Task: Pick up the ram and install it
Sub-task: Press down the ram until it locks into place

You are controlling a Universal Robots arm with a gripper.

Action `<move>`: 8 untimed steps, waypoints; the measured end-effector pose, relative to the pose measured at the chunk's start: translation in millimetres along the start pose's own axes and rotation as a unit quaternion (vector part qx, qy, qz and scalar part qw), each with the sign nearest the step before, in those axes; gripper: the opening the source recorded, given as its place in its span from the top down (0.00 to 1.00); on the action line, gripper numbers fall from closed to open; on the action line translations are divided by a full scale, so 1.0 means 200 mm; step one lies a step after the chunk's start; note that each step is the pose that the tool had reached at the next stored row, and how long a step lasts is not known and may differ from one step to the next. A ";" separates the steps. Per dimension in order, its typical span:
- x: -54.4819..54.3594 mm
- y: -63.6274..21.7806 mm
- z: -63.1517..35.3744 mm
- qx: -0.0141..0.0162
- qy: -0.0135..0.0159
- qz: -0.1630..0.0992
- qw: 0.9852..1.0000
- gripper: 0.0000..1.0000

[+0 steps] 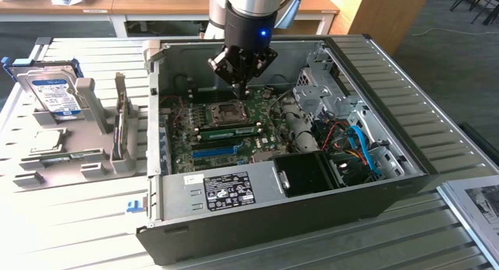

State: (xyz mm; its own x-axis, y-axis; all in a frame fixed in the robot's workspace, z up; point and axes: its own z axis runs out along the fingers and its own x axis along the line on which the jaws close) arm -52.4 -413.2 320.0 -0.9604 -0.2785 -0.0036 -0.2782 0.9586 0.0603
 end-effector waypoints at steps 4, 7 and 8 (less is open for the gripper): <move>0.00 0.000 0.001 0.000 -0.002 0.031 1.000 0.90; 0.00 0.000 0.002 0.000 -0.003 0.054 0.999 0.90; 0.00 0.000 0.002 0.000 -0.004 0.061 0.998 0.90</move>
State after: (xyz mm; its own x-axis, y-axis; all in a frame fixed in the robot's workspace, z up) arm -52.5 -413.2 319.5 -0.9873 -0.1588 -0.0036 -0.1587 0.9855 0.0604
